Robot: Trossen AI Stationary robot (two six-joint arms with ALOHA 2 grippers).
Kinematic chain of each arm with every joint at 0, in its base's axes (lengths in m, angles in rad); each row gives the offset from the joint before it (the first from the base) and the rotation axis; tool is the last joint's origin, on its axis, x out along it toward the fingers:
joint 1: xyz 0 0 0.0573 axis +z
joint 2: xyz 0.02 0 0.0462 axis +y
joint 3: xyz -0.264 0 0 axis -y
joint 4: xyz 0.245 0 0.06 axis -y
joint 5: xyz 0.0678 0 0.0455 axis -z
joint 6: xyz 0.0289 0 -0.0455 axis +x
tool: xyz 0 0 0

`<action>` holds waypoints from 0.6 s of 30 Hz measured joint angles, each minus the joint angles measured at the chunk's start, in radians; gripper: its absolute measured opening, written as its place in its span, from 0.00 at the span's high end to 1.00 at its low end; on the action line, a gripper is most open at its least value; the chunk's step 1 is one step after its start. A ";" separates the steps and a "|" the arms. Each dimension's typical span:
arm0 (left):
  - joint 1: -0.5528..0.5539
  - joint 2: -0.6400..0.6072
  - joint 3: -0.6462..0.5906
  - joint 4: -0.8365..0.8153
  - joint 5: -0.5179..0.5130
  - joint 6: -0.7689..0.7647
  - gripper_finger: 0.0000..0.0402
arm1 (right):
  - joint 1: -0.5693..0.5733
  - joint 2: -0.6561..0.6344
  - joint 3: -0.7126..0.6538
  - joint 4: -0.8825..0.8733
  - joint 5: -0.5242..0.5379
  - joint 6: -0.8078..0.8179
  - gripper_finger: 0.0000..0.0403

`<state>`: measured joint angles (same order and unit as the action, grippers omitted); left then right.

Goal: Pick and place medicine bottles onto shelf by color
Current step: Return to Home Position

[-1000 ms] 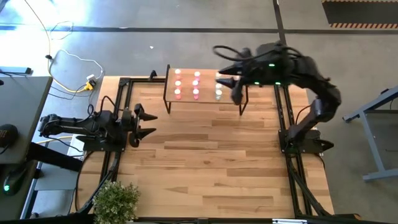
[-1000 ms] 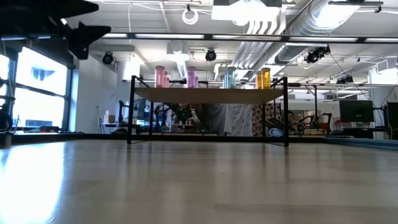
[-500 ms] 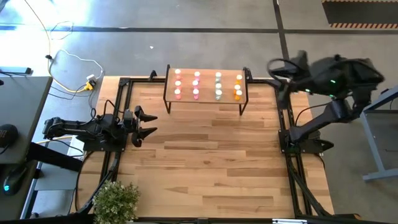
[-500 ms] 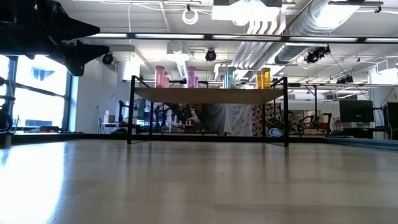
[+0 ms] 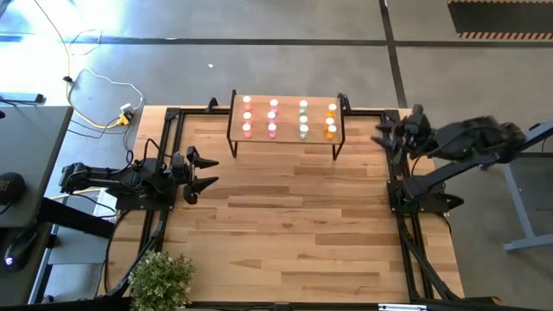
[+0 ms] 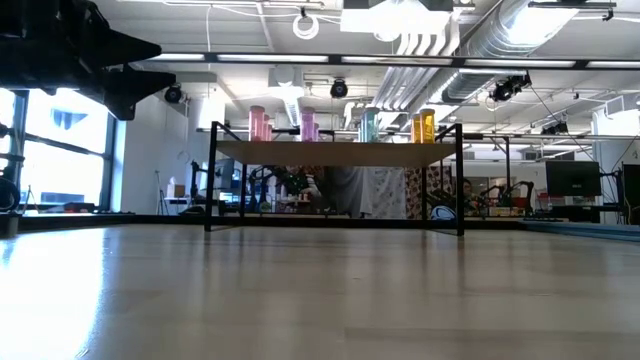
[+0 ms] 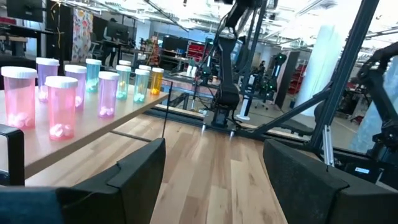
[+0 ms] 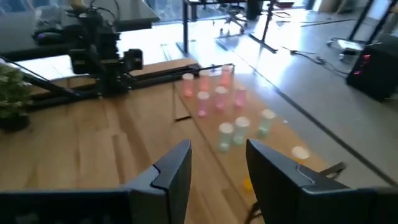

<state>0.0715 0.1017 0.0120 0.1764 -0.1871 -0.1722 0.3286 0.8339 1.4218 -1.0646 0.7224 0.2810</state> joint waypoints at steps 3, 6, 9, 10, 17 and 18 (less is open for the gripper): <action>0.000 0.000 0.000 0.000 0.000 0.000 0.35 | 0.000 -0.116 -0.201 0.142 -0.029 -0.001 0.64; 0.000 0.000 0.000 0.000 0.000 0.000 0.35 | 0.000 -0.211 -0.366 0.272 -0.077 -0.002 0.64; 0.000 0.000 0.000 0.000 0.000 0.000 0.35 | 0.000 -0.289 -0.517 0.425 -0.143 -0.024 0.64; 0.000 0.000 0.000 0.000 0.000 0.000 0.35 | 0.000 -0.314 -0.567 0.478 -0.170 -0.035 0.64; 0.000 0.000 0.000 0.000 0.000 0.000 0.35 | 0.000 -0.475 -0.914 0.840 -0.313 -0.076 0.64; 0.000 0.000 0.000 0.000 0.000 0.000 0.35 | 0.000 -0.496 -0.956 0.881 -0.323 -0.076 0.64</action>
<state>0.0715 0.1017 0.0120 0.1764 -0.1867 -0.1722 0.3283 0.3377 0.4654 -0.1833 0.3997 0.2045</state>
